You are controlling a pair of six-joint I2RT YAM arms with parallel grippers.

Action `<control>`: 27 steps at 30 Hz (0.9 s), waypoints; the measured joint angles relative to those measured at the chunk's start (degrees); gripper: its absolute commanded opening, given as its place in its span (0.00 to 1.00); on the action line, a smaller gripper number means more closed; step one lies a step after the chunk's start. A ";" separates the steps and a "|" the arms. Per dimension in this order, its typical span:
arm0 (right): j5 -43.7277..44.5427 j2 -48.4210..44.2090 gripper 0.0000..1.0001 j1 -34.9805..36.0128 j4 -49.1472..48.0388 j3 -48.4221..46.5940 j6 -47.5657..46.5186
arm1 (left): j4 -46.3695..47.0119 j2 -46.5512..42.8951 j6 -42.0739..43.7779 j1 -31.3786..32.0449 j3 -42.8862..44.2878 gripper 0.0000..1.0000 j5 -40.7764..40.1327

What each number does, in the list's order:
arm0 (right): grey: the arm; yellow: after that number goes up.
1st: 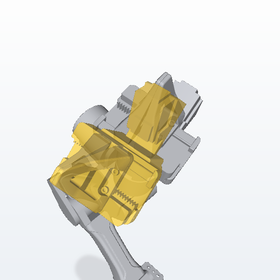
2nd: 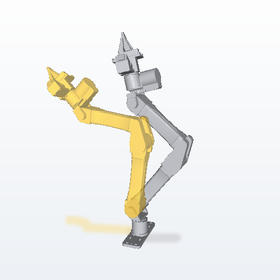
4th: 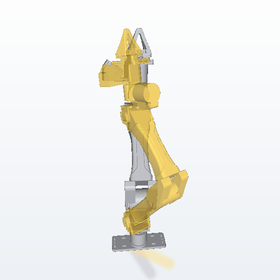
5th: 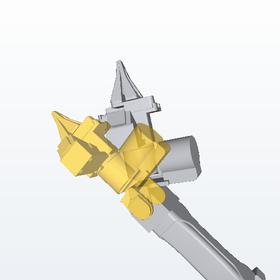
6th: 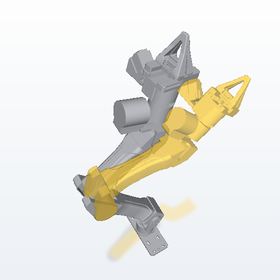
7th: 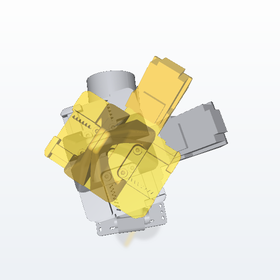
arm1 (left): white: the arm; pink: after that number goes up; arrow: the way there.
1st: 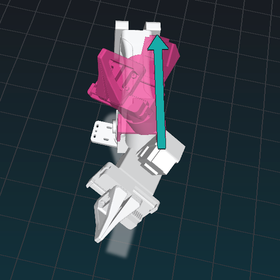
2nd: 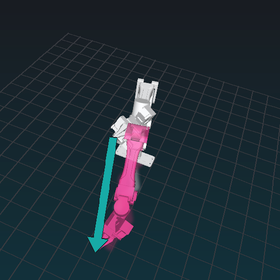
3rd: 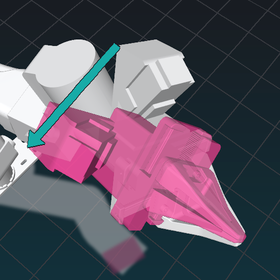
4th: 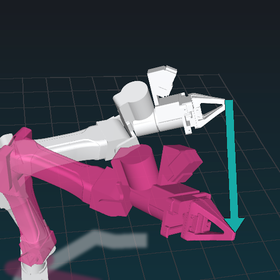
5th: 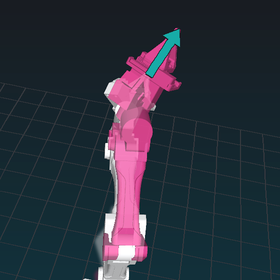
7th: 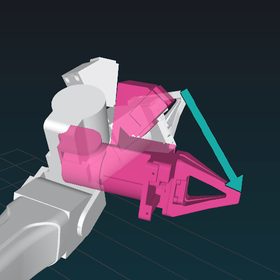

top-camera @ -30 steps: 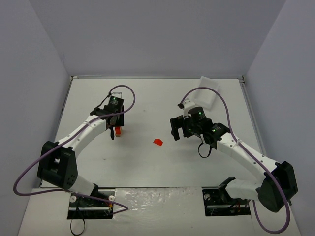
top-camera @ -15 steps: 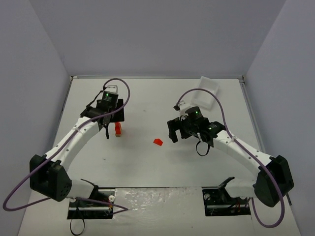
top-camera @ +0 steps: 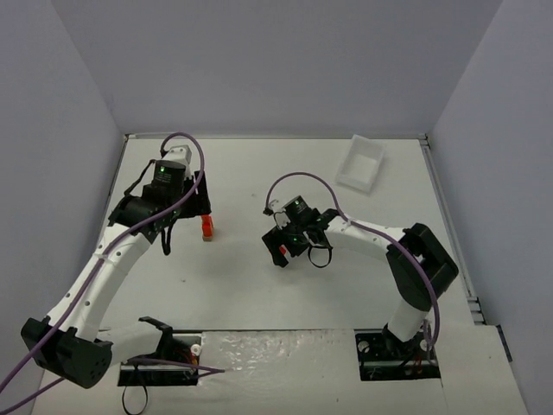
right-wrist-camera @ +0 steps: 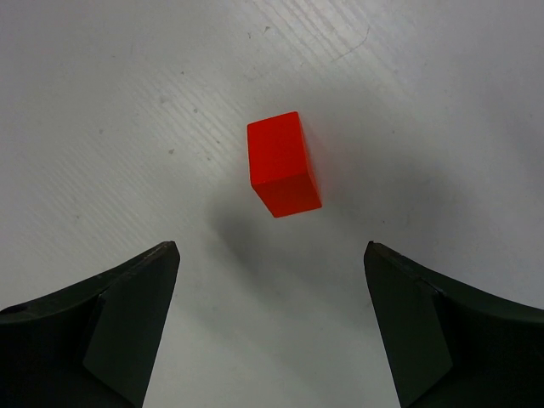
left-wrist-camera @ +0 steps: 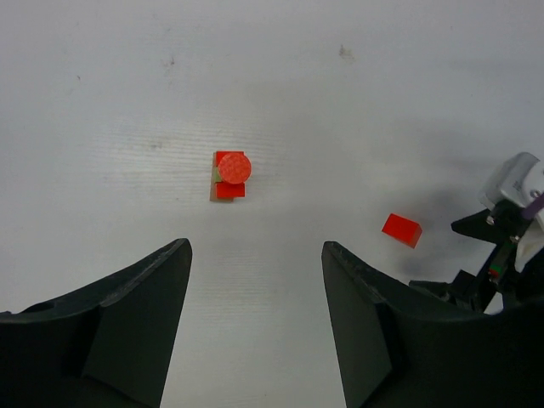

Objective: Build the wood block tower

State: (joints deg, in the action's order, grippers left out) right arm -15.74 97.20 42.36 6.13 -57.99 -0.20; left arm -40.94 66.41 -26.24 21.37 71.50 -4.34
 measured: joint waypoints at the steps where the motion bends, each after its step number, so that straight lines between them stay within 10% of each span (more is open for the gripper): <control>1: -0.10 1.32 0.87 0.09 -0.31 -0.43 -0.27 | -0.51 -0.52 -0.15 0.00 -0.47 0.60 0.18; 27: -0.13 4.87 0.79 13.07 -4.40 -1.47 9.42 | -7.40 -9.23 -4.47 -0.17 -6.35 0.60 2.28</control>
State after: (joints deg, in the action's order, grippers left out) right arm -15.87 102.06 55.43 1.73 -59.46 9.22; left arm -48.33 57.19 -30.71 21.19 65.15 -2.06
